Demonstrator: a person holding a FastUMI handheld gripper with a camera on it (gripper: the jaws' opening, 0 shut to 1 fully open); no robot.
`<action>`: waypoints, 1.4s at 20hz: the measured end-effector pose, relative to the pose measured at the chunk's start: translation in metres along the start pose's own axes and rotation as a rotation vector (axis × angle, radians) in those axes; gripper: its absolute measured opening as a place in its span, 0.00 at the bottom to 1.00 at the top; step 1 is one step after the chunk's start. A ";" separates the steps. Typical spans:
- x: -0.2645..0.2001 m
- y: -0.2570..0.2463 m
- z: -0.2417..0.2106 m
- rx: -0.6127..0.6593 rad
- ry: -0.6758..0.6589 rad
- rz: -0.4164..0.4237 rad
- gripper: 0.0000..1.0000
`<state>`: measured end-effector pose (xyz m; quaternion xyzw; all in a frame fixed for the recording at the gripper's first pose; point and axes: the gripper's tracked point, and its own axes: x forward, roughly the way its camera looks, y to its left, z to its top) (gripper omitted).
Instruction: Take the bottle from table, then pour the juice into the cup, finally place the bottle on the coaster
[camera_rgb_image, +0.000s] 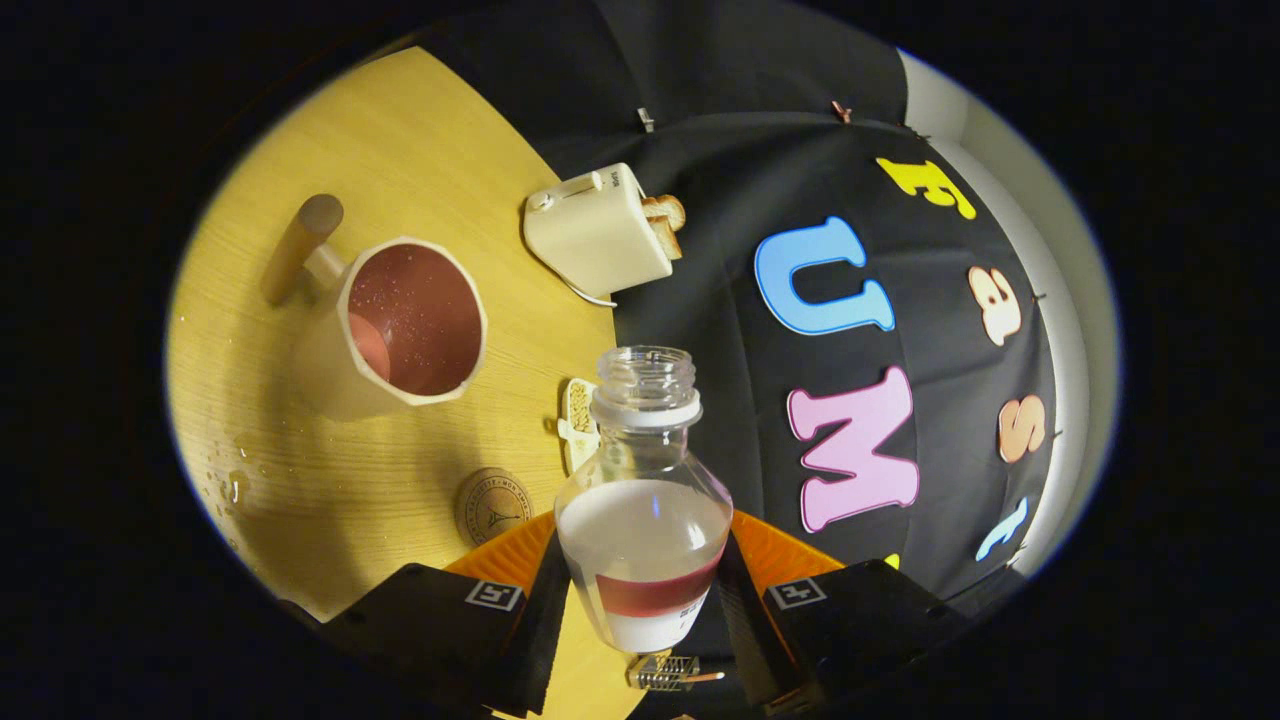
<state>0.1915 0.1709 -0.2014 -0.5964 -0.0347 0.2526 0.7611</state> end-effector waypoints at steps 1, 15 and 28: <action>0.002 0.002 0.002 -0.025 -0.006 0.007 0.74; 0.013 0.019 0.015 -0.289 -0.065 0.033 0.73; 0.022 0.018 0.032 -0.497 -0.146 0.058 0.74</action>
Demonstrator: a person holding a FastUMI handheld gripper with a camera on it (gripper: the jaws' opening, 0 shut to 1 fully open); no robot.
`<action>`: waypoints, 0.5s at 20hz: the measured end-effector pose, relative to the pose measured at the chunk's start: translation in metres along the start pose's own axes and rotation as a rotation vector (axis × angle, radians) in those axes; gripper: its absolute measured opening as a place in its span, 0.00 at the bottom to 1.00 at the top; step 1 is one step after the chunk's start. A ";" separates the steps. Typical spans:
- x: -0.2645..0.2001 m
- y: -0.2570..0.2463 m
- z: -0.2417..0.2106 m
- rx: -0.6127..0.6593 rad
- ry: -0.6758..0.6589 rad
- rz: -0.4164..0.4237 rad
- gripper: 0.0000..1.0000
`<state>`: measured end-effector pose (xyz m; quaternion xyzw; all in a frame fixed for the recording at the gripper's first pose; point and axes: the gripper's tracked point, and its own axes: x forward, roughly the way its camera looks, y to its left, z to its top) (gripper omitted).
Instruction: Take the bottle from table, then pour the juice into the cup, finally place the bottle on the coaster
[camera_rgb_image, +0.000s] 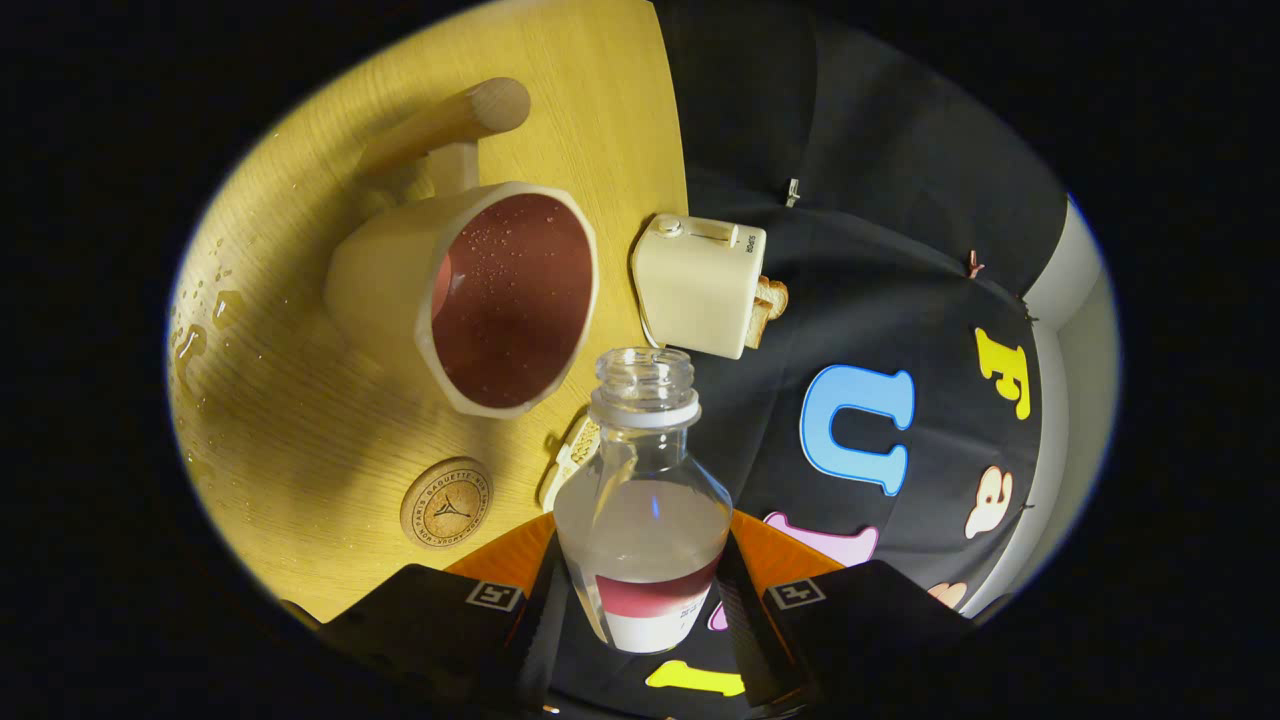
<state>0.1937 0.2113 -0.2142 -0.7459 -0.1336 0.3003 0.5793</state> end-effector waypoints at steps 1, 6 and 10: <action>0.000 -0.002 0.000 -0.010 -0.003 -0.002 0.74; 0.004 -0.007 0.001 -0.070 -0.016 -0.005 0.73; 0.005 -0.011 0.003 -0.097 -0.020 -0.012 0.73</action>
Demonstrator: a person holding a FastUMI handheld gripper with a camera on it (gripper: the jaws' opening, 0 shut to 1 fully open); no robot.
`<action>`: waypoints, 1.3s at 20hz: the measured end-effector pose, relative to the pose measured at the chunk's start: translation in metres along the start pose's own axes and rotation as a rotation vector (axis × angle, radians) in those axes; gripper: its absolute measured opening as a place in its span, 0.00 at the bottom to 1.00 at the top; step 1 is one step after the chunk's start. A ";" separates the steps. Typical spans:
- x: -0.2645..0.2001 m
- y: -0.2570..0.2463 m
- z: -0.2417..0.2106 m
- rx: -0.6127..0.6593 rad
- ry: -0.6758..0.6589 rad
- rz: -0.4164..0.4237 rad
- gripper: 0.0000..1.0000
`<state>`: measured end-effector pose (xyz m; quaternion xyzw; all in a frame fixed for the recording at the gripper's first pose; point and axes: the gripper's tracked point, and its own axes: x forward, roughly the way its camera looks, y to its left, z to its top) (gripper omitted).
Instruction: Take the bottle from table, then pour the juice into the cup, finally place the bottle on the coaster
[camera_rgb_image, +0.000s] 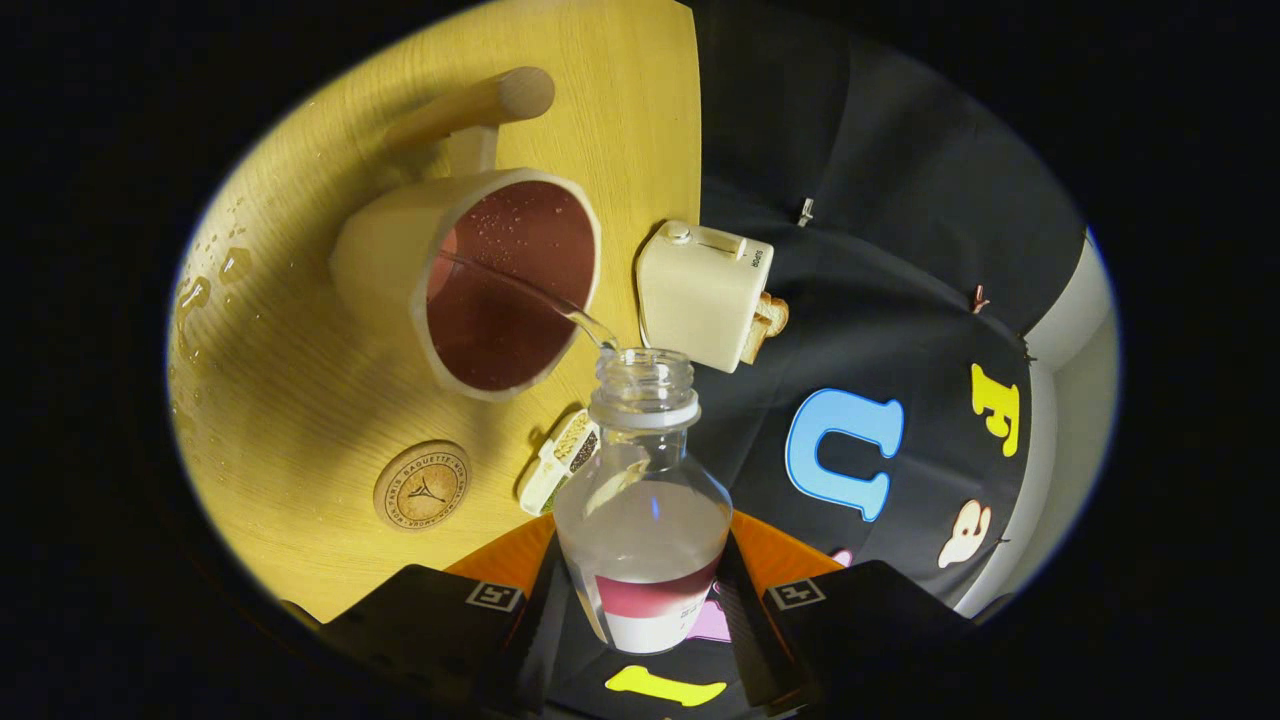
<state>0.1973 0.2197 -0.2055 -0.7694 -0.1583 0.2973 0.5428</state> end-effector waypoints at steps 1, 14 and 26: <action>0.001 -0.001 0.000 -0.010 -0.003 -0.001 0.73; 0.003 -0.015 -0.003 -0.096 -0.010 -0.008 0.73; 0.001 -0.023 -0.005 -0.179 -0.023 -0.021 0.73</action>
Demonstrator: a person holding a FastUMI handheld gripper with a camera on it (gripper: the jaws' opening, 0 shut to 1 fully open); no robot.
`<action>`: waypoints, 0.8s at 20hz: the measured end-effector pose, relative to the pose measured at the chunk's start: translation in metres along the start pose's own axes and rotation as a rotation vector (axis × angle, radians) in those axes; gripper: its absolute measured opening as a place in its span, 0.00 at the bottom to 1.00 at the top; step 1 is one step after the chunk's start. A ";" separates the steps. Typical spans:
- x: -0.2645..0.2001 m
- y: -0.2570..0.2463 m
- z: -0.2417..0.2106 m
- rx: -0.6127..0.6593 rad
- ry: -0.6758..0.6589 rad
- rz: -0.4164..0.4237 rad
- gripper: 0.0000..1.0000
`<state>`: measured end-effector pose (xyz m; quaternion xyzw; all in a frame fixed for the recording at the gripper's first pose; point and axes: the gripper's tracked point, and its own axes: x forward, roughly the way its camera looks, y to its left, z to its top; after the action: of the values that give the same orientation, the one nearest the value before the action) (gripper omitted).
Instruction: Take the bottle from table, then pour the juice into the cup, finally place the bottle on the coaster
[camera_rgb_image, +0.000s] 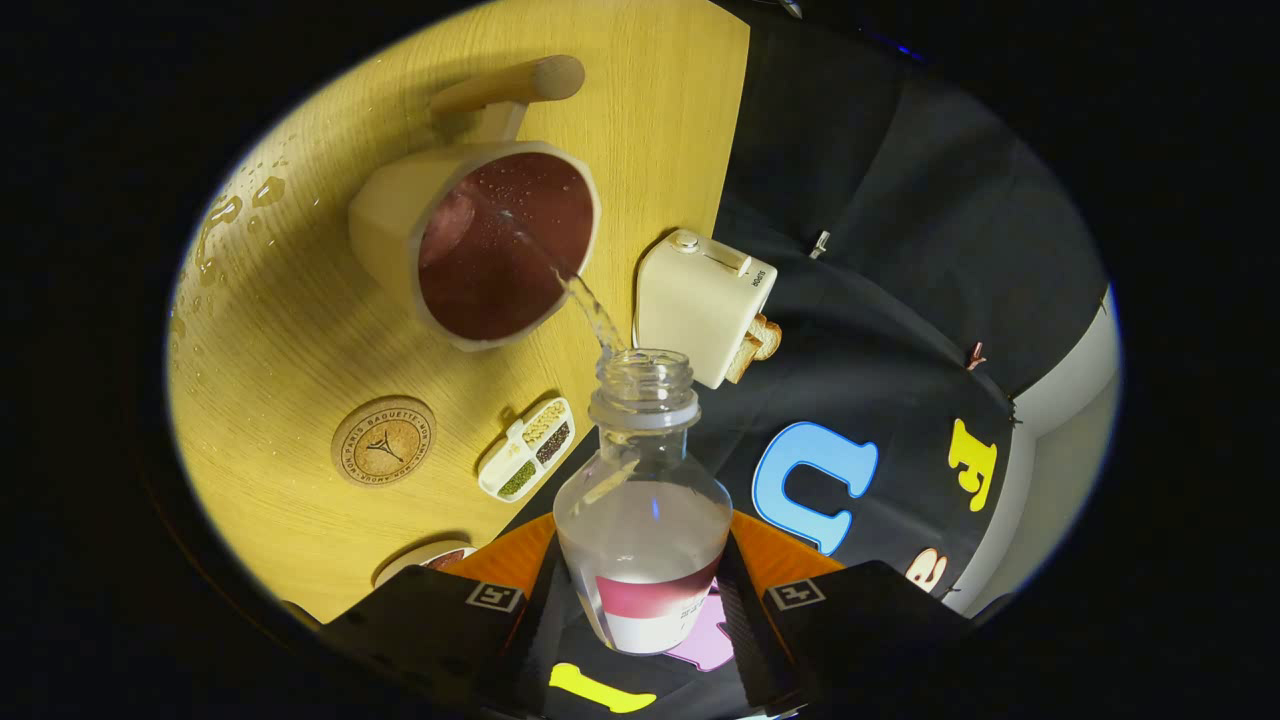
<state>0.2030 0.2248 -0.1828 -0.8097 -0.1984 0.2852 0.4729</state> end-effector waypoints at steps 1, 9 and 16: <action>0.000 0.001 -0.001 -0.009 0.004 0.005 0.73; -0.002 0.006 0.002 -0.067 -0.002 0.029 0.73; -0.004 0.003 0.002 -0.121 0.001 0.045 0.73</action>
<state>0.1986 0.2224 -0.1853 -0.8412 -0.1967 0.2828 0.4169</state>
